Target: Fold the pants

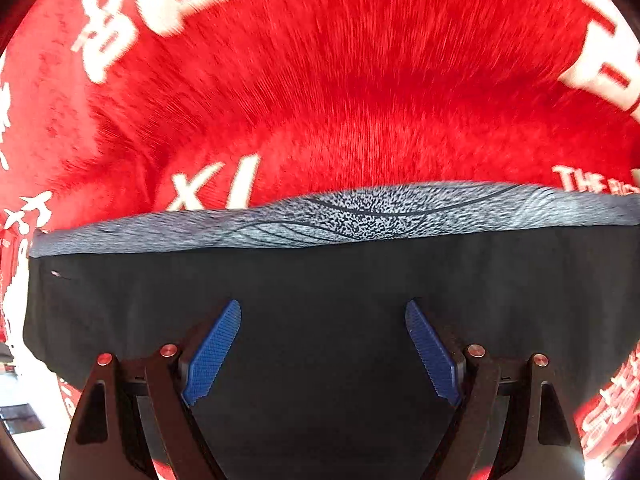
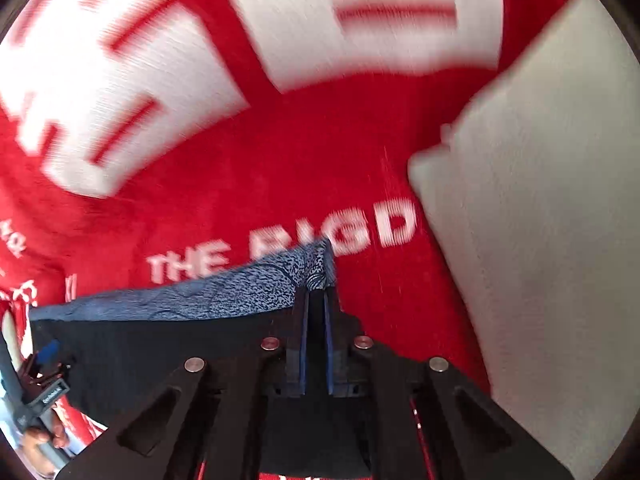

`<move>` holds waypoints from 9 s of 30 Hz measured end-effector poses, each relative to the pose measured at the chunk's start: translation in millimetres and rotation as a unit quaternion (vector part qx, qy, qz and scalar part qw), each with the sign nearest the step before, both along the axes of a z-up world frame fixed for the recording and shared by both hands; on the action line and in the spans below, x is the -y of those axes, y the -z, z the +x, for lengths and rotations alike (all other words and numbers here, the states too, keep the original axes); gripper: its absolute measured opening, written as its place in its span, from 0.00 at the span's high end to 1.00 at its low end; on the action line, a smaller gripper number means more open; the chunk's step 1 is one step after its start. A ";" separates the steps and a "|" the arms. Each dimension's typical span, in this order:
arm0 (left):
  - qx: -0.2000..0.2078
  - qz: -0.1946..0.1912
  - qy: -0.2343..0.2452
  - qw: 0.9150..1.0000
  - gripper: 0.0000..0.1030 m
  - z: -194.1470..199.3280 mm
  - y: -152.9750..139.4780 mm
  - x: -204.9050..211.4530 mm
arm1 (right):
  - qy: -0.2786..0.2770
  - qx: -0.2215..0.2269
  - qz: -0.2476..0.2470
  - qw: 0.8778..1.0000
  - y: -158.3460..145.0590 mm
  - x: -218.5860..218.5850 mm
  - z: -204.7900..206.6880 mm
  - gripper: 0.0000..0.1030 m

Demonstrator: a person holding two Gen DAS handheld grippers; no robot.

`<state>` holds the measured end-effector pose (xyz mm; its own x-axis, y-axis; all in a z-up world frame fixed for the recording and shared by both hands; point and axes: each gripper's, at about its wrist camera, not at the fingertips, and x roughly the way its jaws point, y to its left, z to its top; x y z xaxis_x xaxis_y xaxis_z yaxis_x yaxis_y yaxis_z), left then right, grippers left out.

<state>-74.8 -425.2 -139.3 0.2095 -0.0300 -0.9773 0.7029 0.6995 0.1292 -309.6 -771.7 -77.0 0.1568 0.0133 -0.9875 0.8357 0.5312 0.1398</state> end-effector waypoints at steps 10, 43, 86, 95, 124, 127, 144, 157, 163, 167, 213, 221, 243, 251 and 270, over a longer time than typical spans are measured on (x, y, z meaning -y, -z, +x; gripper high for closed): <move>-0.001 -0.028 -0.031 0.999 0.00 16.7 8.5 -15.4 | -0.045 0.028 -0.033 0.998 -48.4 -82.1 6.3 0.27; 0.055 -0.006 -0.218 0.974 0.00 220.2 -39.1 -320.3 | -0.080 0.060 0.062 0.993 -28.2 -242.9 92.3 0.00; 0.013 -0.096 -0.146 0.984 0.45 190.4 -57.4 -371.8 | 0.055 0.161 0.241 0.956 38.0 -384.0 155.9 0.20; 0.020 -0.049 -0.085 0.995 0.44 194.6 -7.4 -316.2 | 0.116 0.161 0.270 0.942 70.2 -391.5 174.4 0.92; 0.081 -0.027 -0.102 0.991 0.43 271.0 17.8 -247.4 | -0.109 0.082 0.052 0.989 31.0 -324.6 285.4 0.46; 0.102 -0.019 -0.091 0.990 0.40 273.3 23.9 -240.7 | -0.153 0.053 0.010 0.987 55.1 -328.1 304.4 0.55; 0.028 -0.030 0.066 0.997 0.40 78.5 13.2 -214.8 | -0.112 0.030 -0.057 0.992 28.4 -318.7 163.5 0.01; -0.005 -0.049 0.068 0.996 0.40 67.7 -20.3 -196.7 | -0.035 0.038 0.016 0.999 -5.6 -330.5 104.6 0.01; -0.025 -0.055 0.126 0.990 0.40 13.8 -14.1 -142.5 | 0.004 0.020 0.028 0.999 -3.8 -326.9 71.4 0.01; 0.023 -0.046 0.137 0.989 0.40 -1.4 -11.5 -145.6 | 0.025 0.025 0.027 0.999 -5.0 -323.5 58.6 0.01; 0.052 0.010 0.081 0.995 0.38 -42.8 -16.0 -52.5 | 0.049 0.025 -0.123 0.991 -33.7 -62.7 -28.5 0.22; 0.049 0.031 0.077 0.995 0.38 -43.1 -16.5 -45.3 | 0.045 0.006 -0.056 0.997 -19.3 -57.7 -38.6 0.88; -0.003 -0.026 0.102 0.994 0.38 -59.1 -36.0 9.1 | 0.242 0.143 -0.049 0.958 -46.4 -125.5 -116.8 0.45; -0.022 -0.033 0.088 0.995 0.38 -61.1 -28.8 17.3 | 0.250 0.172 -0.017 0.953 -39.3 -115.9 -119.0 0.40; -0.041 -0.048 0.080 0.995 0.20 -51.9 -4.1 12.4 | 0.330 0.337 0.038 0.881 10.8 -112.0 -119.2 0.39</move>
<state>-126.7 -437.6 -135.2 0.1144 -0.1512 -0.9819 0.8112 0.5847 0.0045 -428.8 -659.8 -87.9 0.7049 -0.2384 -0.6681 0.6731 -0.0724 0.7360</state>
